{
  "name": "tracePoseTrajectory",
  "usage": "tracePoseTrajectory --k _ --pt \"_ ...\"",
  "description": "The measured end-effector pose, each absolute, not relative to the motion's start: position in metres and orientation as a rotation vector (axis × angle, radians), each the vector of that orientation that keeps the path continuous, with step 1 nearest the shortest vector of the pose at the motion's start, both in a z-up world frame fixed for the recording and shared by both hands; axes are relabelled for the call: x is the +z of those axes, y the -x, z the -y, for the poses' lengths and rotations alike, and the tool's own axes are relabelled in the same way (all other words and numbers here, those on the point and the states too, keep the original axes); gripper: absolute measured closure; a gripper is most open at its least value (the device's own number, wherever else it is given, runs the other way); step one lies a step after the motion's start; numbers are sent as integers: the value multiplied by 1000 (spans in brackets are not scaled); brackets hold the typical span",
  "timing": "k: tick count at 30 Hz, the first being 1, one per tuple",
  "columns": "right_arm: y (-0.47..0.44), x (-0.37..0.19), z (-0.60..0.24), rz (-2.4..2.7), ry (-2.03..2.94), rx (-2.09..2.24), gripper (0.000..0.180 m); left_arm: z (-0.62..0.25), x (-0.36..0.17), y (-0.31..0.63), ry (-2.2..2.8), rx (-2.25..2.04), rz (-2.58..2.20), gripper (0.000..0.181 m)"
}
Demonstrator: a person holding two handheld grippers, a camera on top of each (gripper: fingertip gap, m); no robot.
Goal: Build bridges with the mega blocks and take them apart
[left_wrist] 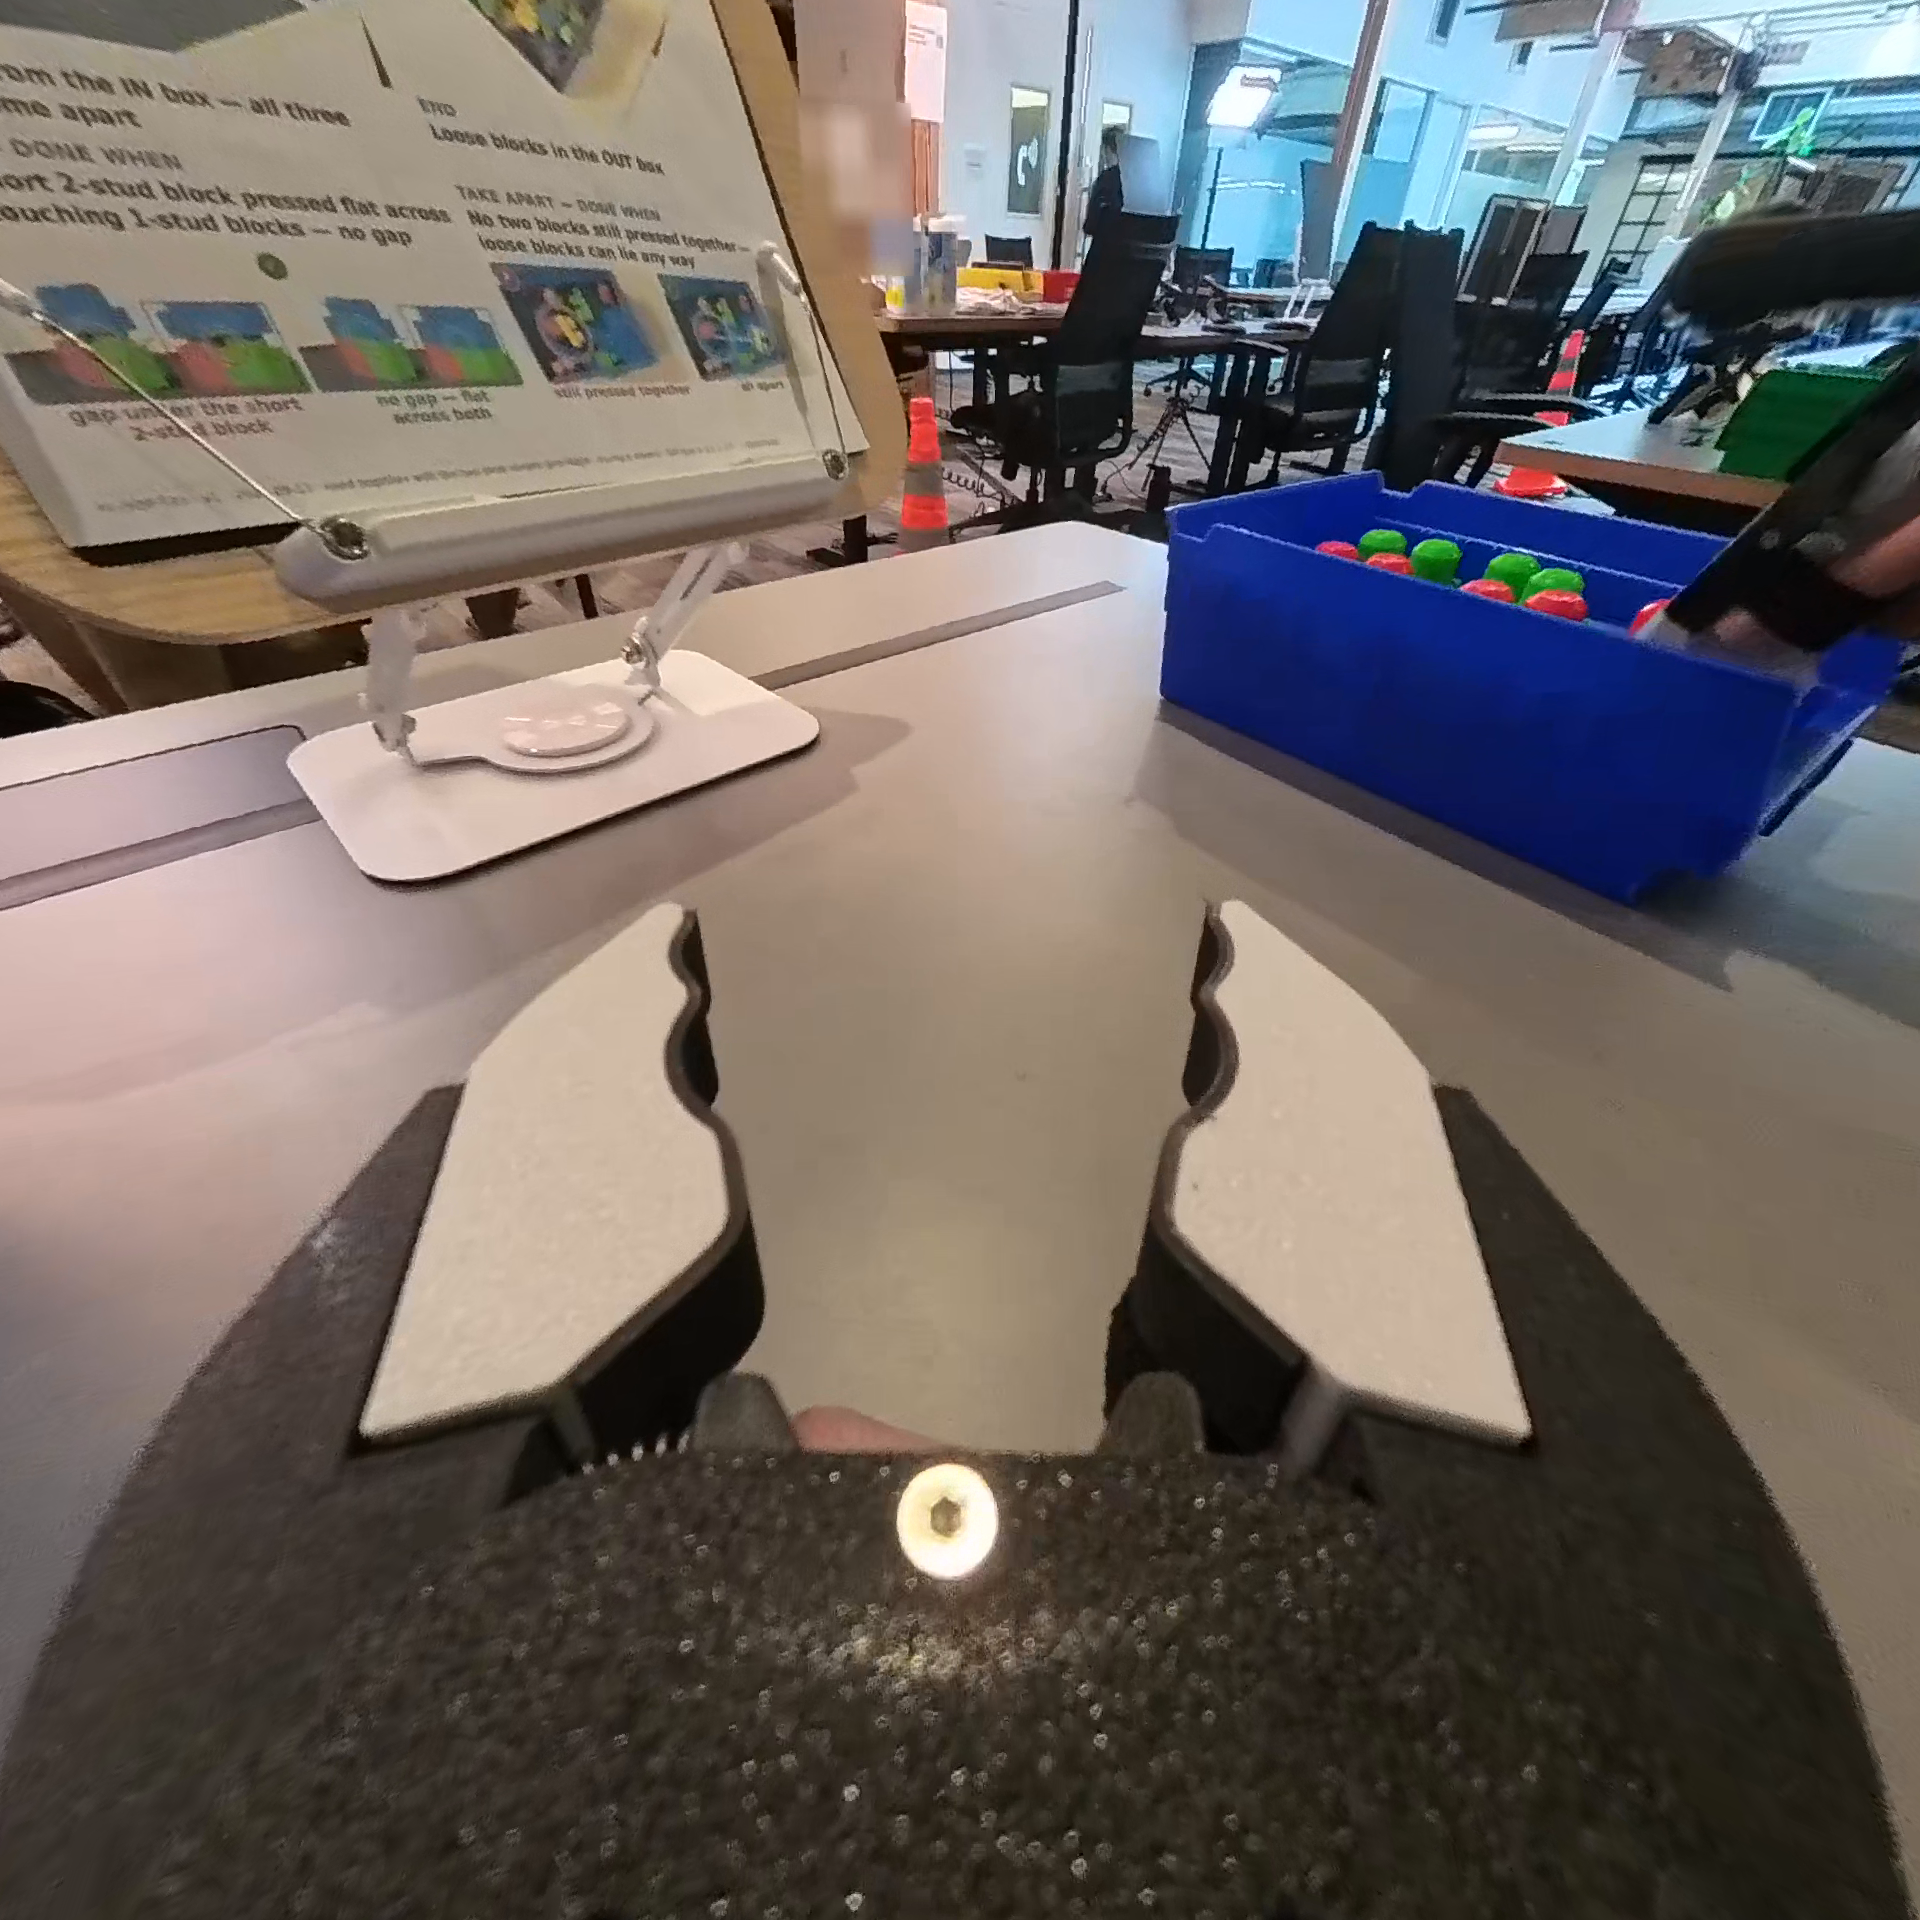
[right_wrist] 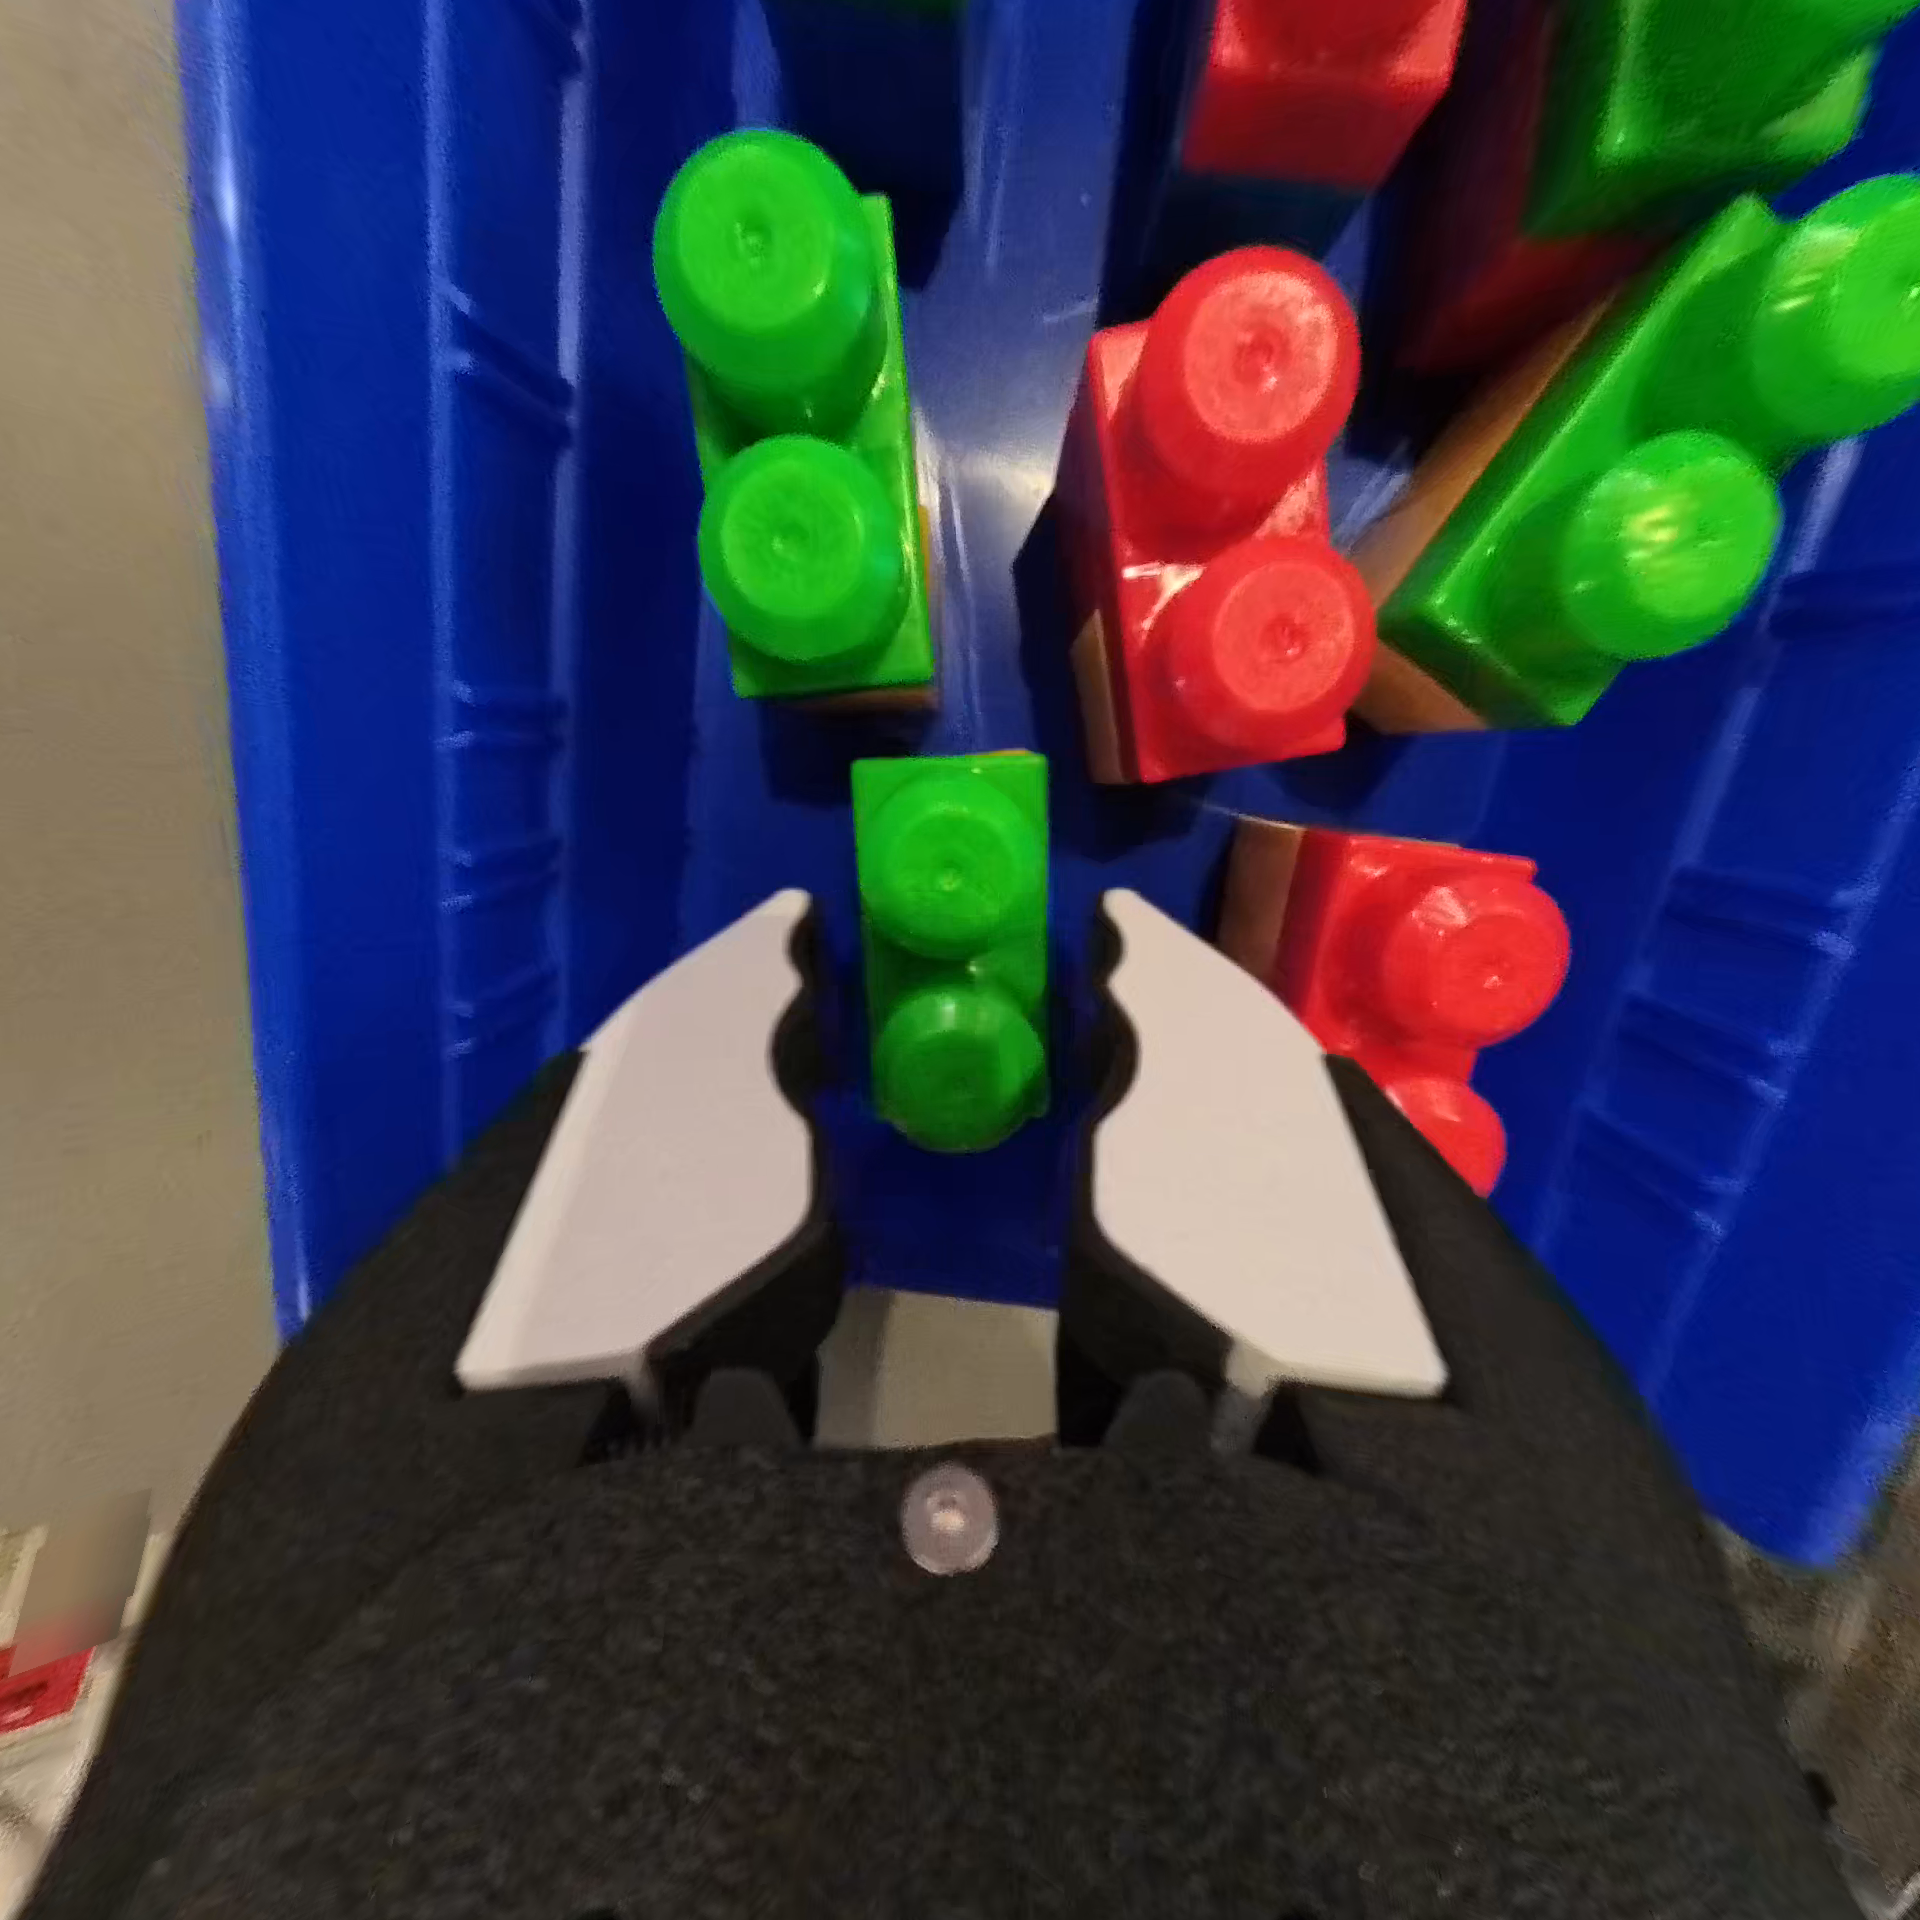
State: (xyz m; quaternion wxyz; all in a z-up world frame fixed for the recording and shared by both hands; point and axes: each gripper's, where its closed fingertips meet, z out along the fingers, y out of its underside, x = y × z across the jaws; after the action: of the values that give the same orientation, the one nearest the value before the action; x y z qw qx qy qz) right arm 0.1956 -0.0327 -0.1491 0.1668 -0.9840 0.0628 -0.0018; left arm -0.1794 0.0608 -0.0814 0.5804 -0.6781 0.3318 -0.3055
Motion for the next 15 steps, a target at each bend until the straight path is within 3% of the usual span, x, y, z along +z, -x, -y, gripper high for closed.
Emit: tracePoseTrajectory --k 2,6,9,11,15 --pt "-198 -130 36 -156 2757 -64 114 -63 -82 182 1593 -697 -766 92" --pt "-167 -32 29 -26 2363 -148 115 -69 -83 188 1615 -690 -731 93" --pt "-79 24 22 172 1980 32 117 -70 -83 189 1621 -697 -718 93" --pt "-9 20 21 296 1826 199 118 -73 -81 191 1613 -668 -708 94" --pt "77 -45 -2 459 1767 281 116 -79 -77 197 1592 -591 -681 96"
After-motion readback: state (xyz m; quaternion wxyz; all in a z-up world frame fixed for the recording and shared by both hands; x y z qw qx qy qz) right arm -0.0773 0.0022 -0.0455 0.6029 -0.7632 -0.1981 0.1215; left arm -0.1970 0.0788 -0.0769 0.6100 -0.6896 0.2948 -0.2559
